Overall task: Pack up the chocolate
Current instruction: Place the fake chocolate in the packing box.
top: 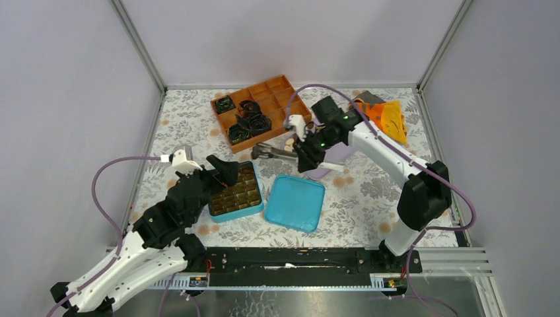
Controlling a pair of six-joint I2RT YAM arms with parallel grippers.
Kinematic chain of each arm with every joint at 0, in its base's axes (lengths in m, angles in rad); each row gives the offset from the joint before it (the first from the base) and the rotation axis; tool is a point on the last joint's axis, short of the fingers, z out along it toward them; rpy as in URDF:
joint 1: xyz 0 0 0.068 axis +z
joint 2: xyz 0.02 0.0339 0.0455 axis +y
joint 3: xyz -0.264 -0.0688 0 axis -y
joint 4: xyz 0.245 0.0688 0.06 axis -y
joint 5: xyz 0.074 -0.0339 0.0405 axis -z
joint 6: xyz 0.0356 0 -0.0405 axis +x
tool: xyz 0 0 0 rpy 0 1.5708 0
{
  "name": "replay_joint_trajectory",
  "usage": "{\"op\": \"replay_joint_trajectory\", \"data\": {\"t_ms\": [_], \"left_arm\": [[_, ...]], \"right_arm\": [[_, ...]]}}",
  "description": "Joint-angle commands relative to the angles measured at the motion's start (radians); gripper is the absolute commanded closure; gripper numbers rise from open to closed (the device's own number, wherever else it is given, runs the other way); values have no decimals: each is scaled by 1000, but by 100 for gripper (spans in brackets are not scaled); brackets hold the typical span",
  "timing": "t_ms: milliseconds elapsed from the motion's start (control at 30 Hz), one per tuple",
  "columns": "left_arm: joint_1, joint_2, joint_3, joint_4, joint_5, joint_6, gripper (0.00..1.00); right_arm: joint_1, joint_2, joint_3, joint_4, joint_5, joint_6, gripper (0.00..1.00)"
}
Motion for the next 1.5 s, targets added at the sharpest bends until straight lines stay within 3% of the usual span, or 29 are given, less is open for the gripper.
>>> {"op": "replay_joint_trajectory", "data": {"t_ms": [0, 500, 1000, 1467], "left_arm": [[4, -29, 49, -129, -79, 14, 1], [4, -146, 34, -213, -121, -37, 1], [4, -182, 23, -239, -130, -66, 1], [5, -182, 12, -229, -123, -78, 1]], "right_arm": [[110, 31, 94, 41, 10, 29, 87], [305, 287, 322, 30, 158, 30, 85], [344, 409, 417, 40, 291, 51, 80], [349, 411, 413, 39, 281, 58, 52]]}}
